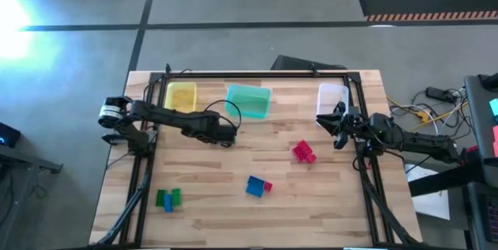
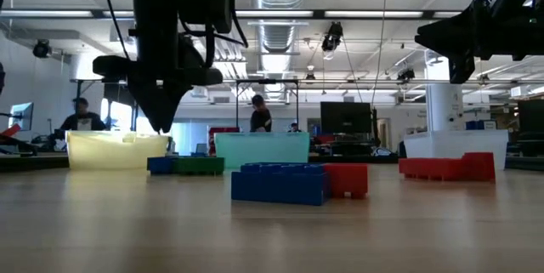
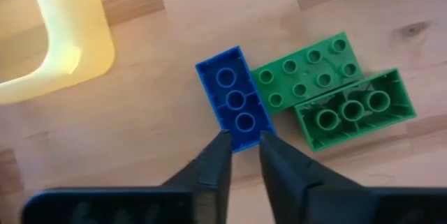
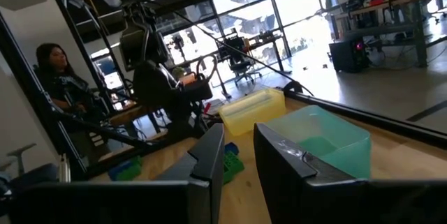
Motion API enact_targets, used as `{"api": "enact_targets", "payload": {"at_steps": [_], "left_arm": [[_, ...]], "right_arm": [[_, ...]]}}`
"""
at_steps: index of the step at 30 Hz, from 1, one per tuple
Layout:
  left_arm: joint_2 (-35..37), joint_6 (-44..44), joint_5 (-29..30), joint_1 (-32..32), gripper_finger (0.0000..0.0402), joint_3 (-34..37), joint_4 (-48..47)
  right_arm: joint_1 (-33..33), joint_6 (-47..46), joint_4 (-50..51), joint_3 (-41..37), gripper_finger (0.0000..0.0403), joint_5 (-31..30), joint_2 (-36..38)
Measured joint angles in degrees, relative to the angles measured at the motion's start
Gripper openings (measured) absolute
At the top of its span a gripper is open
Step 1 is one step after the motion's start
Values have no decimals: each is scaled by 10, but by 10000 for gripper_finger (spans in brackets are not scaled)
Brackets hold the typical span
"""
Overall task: Sort & place blocks by color
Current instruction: Put the blue game piece into the green bin
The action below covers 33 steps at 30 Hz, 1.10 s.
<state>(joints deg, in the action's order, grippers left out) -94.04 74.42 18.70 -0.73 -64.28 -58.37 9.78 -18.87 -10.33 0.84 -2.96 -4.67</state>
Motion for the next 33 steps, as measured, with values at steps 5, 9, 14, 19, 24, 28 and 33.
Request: {"api": "enact_targets", "payload": {"at_steps": [5, 9, 14, 19, 24, 28, 33], "left_arm": [[0, 1, 0, 2, 145, 22, 39], [0, 2, -2, 7, 205, 32, 49], [0, 2, -2, 10, 245, 54, 86], [0, 2, -2, 10, 250, 67, 98], [0, -2, -1, 10, 250, 68, 99], [0, -2, 2, 10, 250, 78, 99], [0, 1, 2, 10, 250, 100, 114]], "right_arm": [[0, 10, 0, 0, 68, 0, 0], [0, 19, -2, 0, 68, 0, 0], [0, 19, -2, 0, 68, 0, 0], [0, 19, -2, 0, 68, 0, 0], [0, 19, -2, 0, 68, -1, 0], [0, 19, -2, 0, 68, -1, 0], [0, 19, 0, 0, 68, -1, 0]]}}
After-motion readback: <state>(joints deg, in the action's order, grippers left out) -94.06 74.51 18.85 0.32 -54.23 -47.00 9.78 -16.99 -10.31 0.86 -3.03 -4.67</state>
